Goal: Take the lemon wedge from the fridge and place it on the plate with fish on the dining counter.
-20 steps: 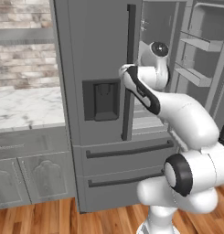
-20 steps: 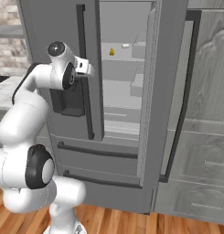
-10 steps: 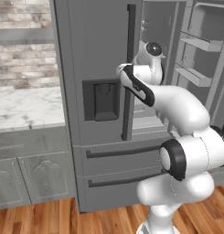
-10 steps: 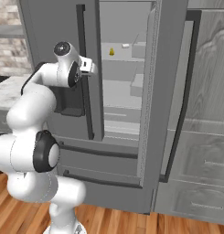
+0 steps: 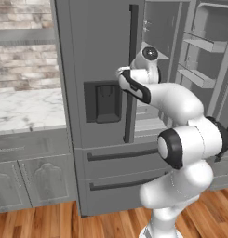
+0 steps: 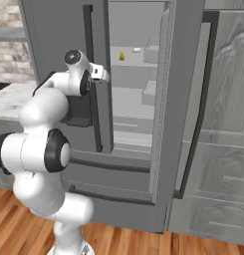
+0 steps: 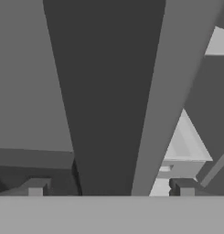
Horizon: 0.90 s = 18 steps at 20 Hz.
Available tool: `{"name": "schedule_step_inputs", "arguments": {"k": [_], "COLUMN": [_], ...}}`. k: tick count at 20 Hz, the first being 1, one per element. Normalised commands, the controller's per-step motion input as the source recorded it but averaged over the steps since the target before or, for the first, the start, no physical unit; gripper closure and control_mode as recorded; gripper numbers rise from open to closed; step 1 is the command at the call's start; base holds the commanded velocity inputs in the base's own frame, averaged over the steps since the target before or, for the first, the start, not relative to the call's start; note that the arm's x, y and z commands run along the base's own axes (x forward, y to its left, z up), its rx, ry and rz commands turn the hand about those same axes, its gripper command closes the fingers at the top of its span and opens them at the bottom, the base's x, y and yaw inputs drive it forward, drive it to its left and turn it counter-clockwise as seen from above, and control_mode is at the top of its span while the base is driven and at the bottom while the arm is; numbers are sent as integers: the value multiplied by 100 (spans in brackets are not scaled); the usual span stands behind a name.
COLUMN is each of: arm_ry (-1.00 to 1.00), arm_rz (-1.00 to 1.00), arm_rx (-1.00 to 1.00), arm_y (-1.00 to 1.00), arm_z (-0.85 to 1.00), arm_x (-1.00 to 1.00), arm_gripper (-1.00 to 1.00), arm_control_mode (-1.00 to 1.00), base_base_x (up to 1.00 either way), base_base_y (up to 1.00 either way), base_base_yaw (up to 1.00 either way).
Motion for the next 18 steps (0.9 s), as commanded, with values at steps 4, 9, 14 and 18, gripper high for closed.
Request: {"name": "schedule_step_inputs", "arguments": {"k": [4,9,14,18], "arm_ry": [-1,0,-1,0], "arm_rz": [0,0,0,0], "arm_rx": [-1,-1,-2,0], "arm_y": [0,0,0,0], "arm_z": [-14,-14,-10,0], "arm_x": [40,41,22,0], "arm_gripper": [-100,-100,100,100], "arm_control_mode": [-100,-100,-100,-100], "base_base_x": [0,0,0,0], "base_base_y": [0,0,0,0], "base_base_yaw": [0,0,0,0]}}
